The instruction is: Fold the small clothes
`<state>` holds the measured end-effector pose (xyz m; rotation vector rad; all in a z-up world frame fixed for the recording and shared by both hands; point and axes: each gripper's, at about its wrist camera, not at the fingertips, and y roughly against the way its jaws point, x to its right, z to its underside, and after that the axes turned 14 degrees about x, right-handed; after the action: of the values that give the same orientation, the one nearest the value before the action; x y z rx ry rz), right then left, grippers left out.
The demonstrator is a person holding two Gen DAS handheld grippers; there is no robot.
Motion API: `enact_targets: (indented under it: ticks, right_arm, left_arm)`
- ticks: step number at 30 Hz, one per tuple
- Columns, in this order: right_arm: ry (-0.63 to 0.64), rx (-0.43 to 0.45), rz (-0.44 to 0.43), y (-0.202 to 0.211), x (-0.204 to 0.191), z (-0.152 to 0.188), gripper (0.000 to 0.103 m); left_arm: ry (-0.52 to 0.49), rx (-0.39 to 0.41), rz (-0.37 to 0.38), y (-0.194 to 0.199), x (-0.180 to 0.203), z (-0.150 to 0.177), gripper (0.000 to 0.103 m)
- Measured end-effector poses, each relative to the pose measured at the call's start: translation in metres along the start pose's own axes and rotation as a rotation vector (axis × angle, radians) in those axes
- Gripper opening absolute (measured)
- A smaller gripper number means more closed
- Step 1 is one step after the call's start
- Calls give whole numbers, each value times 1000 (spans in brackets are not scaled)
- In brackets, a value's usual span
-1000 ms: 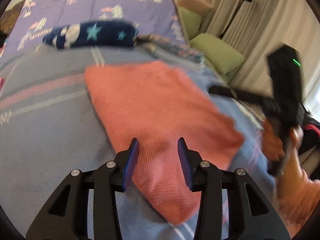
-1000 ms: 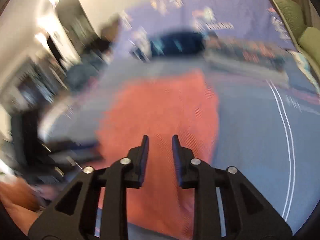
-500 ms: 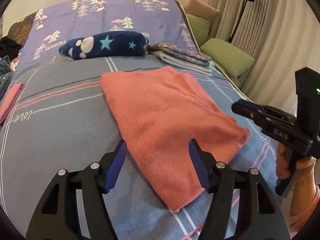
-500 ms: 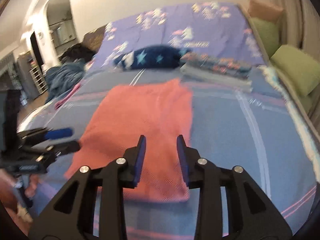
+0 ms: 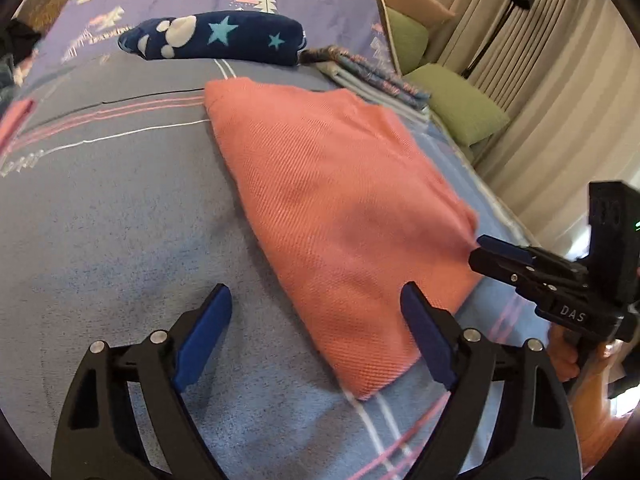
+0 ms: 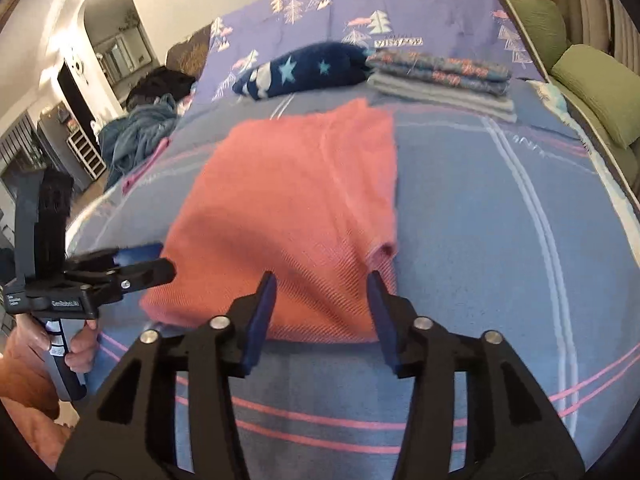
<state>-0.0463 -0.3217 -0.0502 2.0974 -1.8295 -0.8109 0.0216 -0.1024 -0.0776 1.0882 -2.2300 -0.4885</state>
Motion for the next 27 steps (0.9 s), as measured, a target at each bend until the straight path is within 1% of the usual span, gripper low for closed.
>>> enact_targets:
  ticks: [2, 3, 4, 6, 9, 11, 13, 14, 18, 21, 23, 27]
  right_arm:
    - [1, 13, 29, 2, 10, -12, 54]
    - [-8, 9, 25, 1, 16, -16, 56]
    - [-35, -12, -11, -5, 25, -21, 58]
    - [-103, -68, -61, -21, 40, -26, 59]
    - [-177, -141, -97, -46, 57, -24, 59]
    - [-215, -160, -158, -57, 65, -23, 64]
    - [-220, -161, -217, -62, 69, -28, 69]
    - [-218, -170, -253, -66, 69, -30, 70]
    - [-216, -198, -323, -84, 69, -36, 71]
    - [-237, -210, -375, -100, 72, -44, 71]
    - [-238, -219, -393, -111, 71, -49, 69]
    - [-192, -229, -413, -137, 63, -62, 65]
  left_arm:
    - [52, 7, 42, 3, -5, -7, 87]
    - [77, 16, 55, 4, -8, -13, 87]
    - [90, 22, 53, 3, -8, -17, 87]
    - [94, 25, 54, -4, -8, -26, 87]
    - [105, -4, 42, -24, -15, -32, 87]
    - [153, -34, 50, -36, -23, -32, 87]
    - [186, -34, 74, -44, -29, -34, 87]
    - [180, -34, 82, -46, -28, -36, 87]
    - [142, -58, 108, -62, -29, -47, 87]
    - [136, -70, 119, -74, -32, -54, 86]
    - [132, -75, 130, -80, -34, -57, 86]
    - [107, -81, 156, -90, -37, -64, 84]
